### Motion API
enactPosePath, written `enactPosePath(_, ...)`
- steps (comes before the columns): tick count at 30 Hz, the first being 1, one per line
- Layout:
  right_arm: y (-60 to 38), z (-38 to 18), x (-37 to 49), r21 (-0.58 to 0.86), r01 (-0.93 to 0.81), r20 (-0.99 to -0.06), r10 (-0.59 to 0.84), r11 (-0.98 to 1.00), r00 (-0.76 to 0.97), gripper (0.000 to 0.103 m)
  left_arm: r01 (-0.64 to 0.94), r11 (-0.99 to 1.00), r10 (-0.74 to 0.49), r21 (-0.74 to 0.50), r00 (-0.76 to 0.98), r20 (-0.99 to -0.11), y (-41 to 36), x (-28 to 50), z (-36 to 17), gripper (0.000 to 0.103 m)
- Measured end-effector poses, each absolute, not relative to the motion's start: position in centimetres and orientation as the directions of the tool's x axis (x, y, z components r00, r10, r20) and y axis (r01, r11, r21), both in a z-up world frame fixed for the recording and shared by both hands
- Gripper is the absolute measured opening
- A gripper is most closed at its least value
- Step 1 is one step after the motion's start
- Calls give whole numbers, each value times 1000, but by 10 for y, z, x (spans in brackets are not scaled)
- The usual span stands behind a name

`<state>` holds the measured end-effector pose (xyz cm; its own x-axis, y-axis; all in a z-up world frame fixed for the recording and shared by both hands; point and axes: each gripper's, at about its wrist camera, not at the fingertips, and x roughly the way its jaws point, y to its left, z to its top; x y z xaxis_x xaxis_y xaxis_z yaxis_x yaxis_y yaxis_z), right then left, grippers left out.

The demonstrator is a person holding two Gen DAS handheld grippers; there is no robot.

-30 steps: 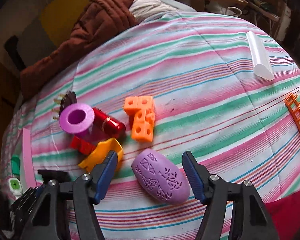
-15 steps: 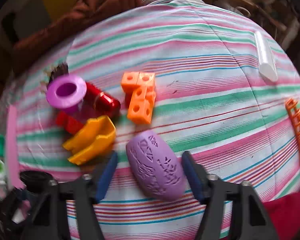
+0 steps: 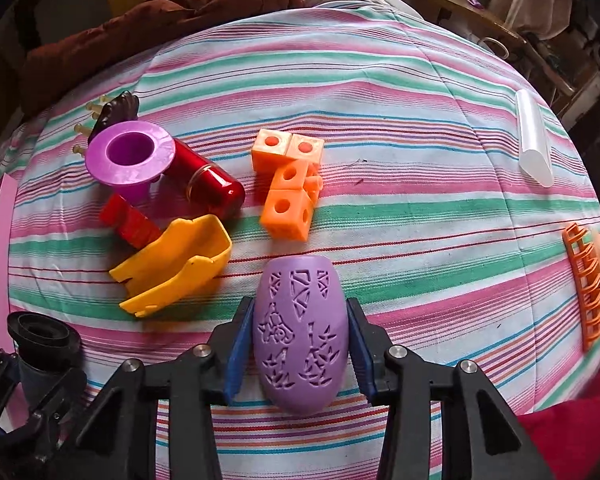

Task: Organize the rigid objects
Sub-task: 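Place the jar beside the green stand with the left gripper while the right gripper grasps the purple egg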

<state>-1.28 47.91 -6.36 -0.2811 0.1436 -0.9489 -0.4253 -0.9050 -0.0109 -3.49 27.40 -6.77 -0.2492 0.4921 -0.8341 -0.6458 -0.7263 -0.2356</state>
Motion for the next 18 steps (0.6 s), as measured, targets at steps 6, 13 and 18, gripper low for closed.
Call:
enactPosePath(6,473,-61,-11,-61,-391,-941,183,-919,-286,44,-670,-714,508,-203,-295,-809,266,-20,-51,43)
enactPosePath(13,466,-60,-12,-97,-370,-933,214,-924,-290,44,-640,-733,555,-229,-370,-745,222,-25,-7,43)
enactPosePath(18,458,-68,-19,-107,-364,-930,223,-925,-292,44,-523,-814,505,-252,-424,-751,172,-70,2,43)
